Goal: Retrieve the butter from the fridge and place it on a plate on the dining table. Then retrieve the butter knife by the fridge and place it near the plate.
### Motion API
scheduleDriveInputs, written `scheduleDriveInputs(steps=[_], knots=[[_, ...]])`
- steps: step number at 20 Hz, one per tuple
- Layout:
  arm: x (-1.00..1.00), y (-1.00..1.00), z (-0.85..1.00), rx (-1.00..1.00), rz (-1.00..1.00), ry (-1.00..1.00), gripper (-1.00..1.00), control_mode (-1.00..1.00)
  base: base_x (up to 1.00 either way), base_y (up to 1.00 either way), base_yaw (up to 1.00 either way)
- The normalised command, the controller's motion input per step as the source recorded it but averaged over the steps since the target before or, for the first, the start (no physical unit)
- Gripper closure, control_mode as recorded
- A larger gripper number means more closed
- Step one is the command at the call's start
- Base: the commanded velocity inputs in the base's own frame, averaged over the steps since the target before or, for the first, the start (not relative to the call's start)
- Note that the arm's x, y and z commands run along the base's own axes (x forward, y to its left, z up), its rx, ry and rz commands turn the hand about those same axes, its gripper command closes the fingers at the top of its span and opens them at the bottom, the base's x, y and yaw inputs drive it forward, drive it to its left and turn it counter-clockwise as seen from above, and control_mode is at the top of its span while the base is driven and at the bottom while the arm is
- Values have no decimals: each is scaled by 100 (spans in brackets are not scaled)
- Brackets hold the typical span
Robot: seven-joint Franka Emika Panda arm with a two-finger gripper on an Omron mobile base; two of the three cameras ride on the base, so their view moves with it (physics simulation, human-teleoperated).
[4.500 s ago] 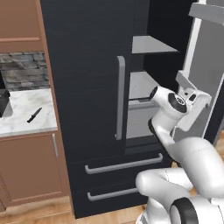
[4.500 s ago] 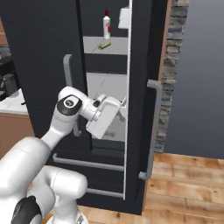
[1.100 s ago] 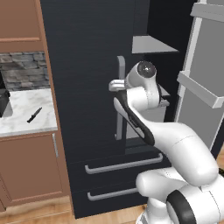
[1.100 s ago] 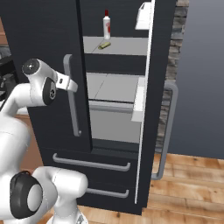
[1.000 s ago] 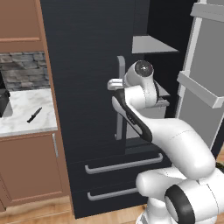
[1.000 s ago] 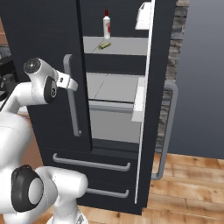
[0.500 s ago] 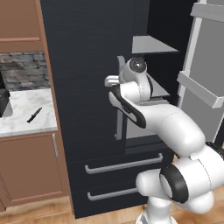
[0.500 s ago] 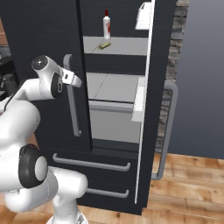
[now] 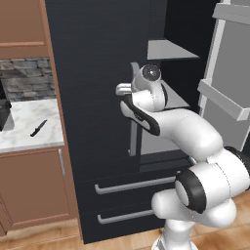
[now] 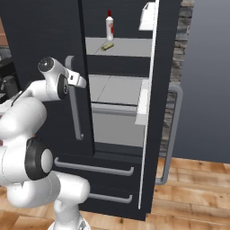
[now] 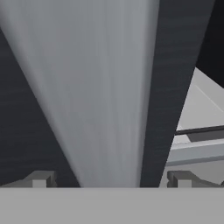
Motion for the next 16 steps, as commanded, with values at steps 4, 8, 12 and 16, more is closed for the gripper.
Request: scheduleDriveInputs(steps=[4,8,12,16], knots=[[34,0,0,0,1,0,-100,-100,0,0,0],[23,0,0,0,0,0,100,-100,0,0,0],[0,0,0,0,0,0,100,-100,0,0,0],[-12,1,0,0,0,-1,100,-100,0,0,0]])
